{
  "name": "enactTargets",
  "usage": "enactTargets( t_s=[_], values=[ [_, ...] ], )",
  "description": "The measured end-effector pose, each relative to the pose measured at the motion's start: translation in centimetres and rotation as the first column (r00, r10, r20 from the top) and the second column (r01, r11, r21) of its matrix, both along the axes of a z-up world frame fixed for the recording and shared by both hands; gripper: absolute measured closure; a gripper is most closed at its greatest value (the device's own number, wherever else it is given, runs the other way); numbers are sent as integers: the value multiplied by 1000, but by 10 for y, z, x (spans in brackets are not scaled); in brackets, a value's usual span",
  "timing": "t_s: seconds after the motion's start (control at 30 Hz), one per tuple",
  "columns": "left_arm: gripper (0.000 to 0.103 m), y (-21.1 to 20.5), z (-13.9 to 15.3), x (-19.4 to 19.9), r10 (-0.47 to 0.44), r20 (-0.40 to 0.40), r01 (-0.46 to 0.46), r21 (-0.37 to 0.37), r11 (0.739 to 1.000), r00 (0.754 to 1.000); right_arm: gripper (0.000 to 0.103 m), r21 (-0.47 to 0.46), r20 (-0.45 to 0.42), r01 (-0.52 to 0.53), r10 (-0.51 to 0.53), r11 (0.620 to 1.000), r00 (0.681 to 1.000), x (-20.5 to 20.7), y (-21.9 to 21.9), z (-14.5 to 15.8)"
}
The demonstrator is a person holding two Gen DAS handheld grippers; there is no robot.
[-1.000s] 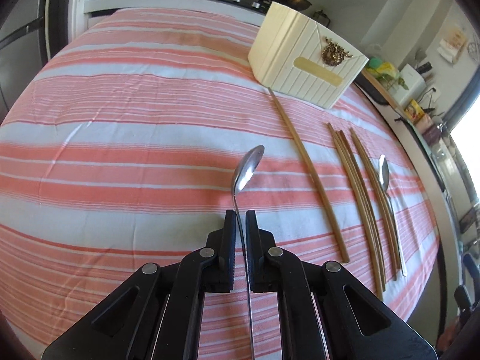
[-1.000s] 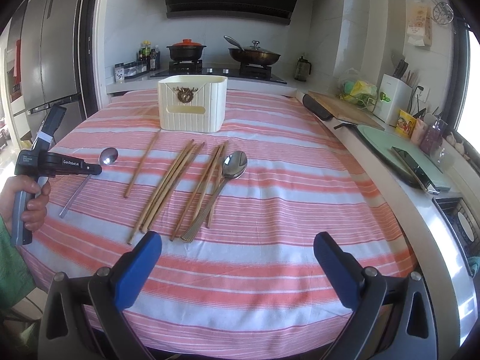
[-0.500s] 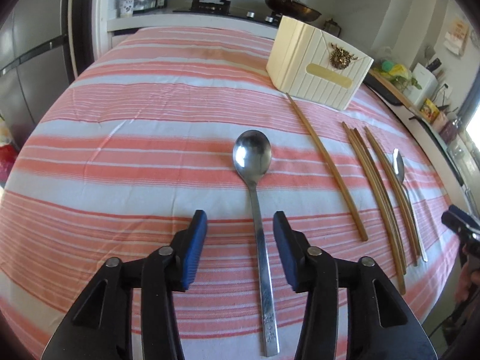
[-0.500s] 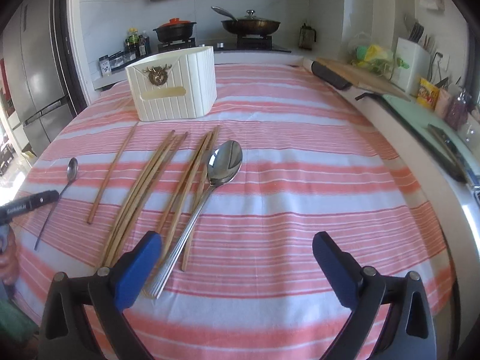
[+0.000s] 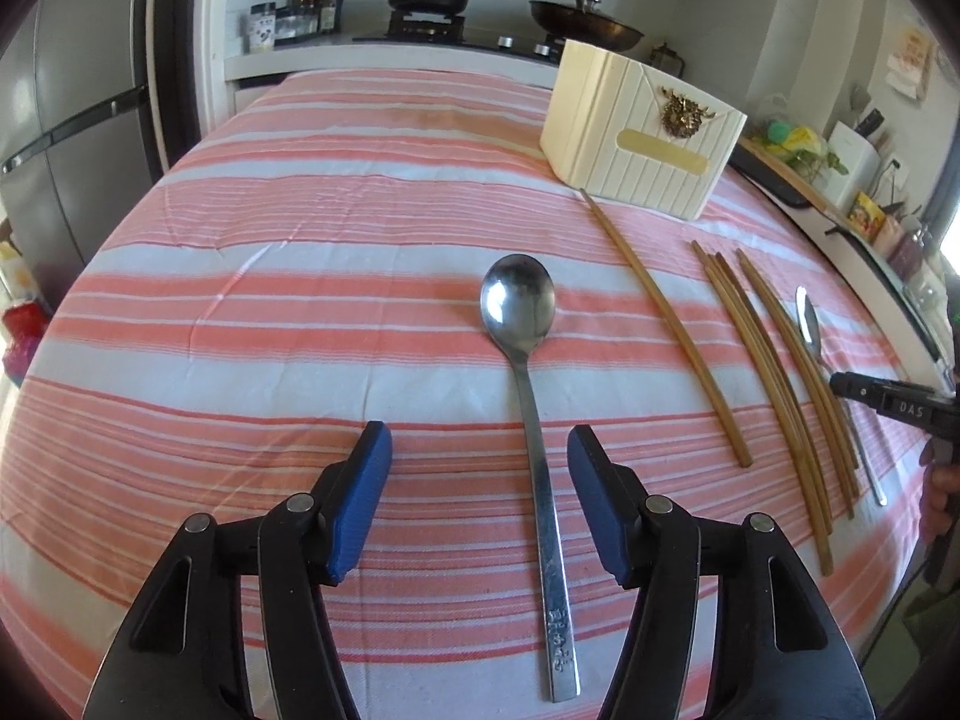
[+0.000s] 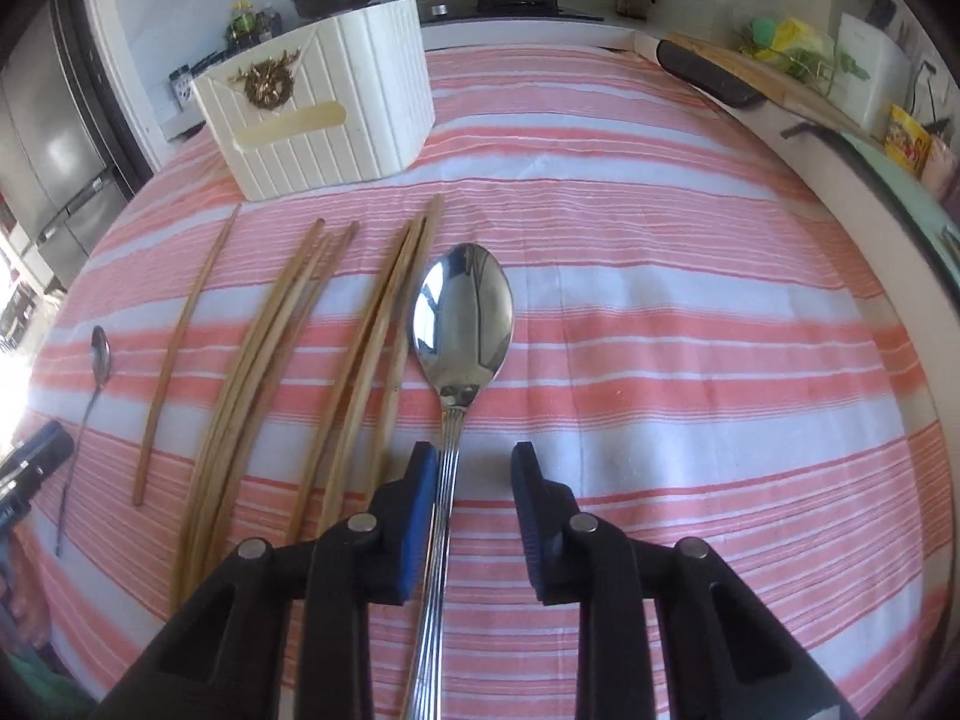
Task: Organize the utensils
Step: 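Grasp the small spoon handle with the left tool while the right tool grasps the large spoon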
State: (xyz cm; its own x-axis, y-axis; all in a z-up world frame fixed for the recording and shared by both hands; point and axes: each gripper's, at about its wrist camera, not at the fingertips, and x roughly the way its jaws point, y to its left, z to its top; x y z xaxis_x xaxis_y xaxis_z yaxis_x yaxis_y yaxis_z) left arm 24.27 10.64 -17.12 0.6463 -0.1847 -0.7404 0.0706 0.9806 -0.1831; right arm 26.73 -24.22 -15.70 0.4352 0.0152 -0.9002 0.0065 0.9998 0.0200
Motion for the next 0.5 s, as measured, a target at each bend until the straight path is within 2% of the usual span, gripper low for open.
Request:
enactTargets(
  t_s=[0.1, 0.17, 0.23, 0.27, 0.33, 0.4, 0.5],
  values=[
    [40, 4, 0, -1, 2, 1, -2, -24, 1000, 1000, 78, -43, -4, 15, -15, 999, 1000, -6, -7, 1],
    [38, 7, 2, -1, 2, -6, -2, -46, 999, 1000, 73, -50, -1, 16, -16, 999, 1000, -12, -10, 1],
    [24, 11, 5, -3, 3, -18, -5, -58, 998, 1000, 66, -15, -3, -4, 4, 1000, 1000, -16, -17, 3],
    [22, 12, 8, -4, 1, -22, -2, -62, 998, 1000, 54, 0, -4, -23, 23, 1000, 1000, -18, -17, 4],
    [20, 12, 13, -5, -11, -37, 8, -59, 998, 999, 41, -11, -10, -71, 71, 997, 997, -22, -18, 5],
    [20, 7, 17, -4, -19, -49, 18, -30, 999, 999, 41, -51, -10, -111, 111, 993, 994, -24, -15, 4],
    [20, -11, 21, 4, -29, -55, 33, 69, 997, 998, 41, -46, -2, -141, 141, 989, 990, -20, -16, 2]
  ],
)
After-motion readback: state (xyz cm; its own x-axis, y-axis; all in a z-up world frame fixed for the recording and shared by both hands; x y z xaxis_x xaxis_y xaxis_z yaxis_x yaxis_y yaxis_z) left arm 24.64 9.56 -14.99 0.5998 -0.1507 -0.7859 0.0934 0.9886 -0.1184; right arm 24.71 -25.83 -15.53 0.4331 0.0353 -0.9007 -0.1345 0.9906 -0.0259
